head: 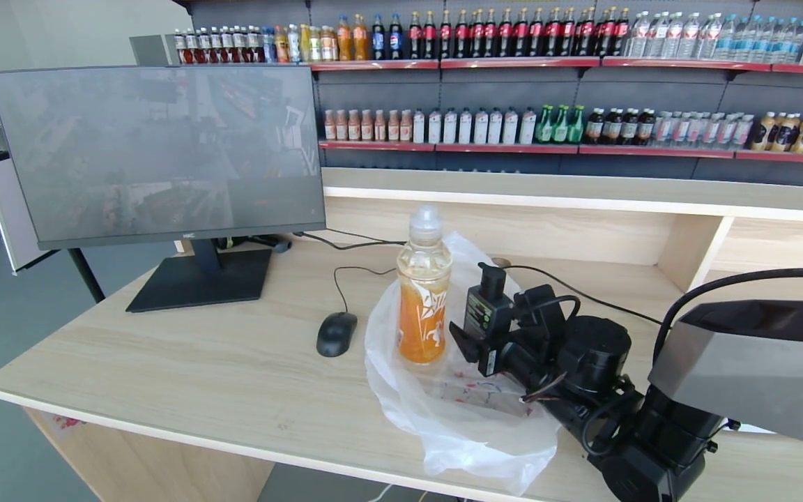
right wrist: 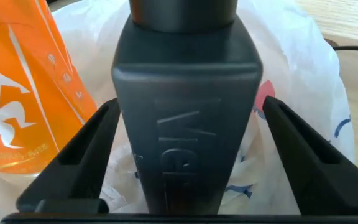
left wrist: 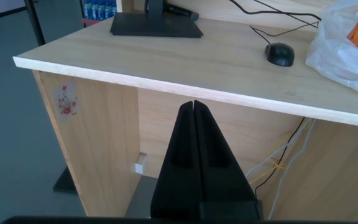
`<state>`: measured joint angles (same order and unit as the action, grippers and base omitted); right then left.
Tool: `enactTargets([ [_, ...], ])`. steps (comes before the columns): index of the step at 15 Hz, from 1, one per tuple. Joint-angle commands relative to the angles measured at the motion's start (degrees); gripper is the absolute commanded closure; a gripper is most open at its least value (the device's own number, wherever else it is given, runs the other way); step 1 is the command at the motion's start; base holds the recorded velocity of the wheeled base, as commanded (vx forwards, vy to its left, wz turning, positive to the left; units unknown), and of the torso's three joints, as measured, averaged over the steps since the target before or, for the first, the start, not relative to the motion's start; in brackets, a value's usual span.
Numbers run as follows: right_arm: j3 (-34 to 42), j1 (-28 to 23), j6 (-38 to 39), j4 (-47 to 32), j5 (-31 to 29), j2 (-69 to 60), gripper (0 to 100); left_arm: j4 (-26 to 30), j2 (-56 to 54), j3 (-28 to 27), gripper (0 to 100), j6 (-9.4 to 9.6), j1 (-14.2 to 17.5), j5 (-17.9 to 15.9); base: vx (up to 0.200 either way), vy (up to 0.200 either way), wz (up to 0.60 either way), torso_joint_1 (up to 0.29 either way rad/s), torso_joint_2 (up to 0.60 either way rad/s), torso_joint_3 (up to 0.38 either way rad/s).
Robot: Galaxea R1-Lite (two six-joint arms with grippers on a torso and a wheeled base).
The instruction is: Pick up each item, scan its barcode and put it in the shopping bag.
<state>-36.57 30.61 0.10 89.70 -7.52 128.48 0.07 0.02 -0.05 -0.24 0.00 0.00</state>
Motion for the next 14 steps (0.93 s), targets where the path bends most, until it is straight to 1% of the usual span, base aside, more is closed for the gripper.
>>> enactTargets([
  [1,0.2,0.0,0.0,0.3,0.0,-1.2,0,0.0,0.0,0.0,100,-0.02,0.0,0.0,0.000,0.000,0.00,0.000,0.00,0.000],
  [7,0.7,-0.3,-0.1,0.3,0.0,-4.6,0,0.0,0.0,0.0,100,-0.02,0.0,0.0,0.000,0.000,0.00,0.000,0.00,0.000],
  [13,5.5,-0.4,-0.3,0.3,0.0,-12.3,0,0.0,0.0,0.0,100,-0.02,0.0,0.0,0.000,0.000,0.00,0.000,0.00,0.000],
  [14,7.5,0.0,-0.3,0.3,0.0,-14.7,0,0.0,0.0,0.0,100,-0.02,0.0,0.0,0.000,0.000,0.00,0.000,0.00,0.000],
])
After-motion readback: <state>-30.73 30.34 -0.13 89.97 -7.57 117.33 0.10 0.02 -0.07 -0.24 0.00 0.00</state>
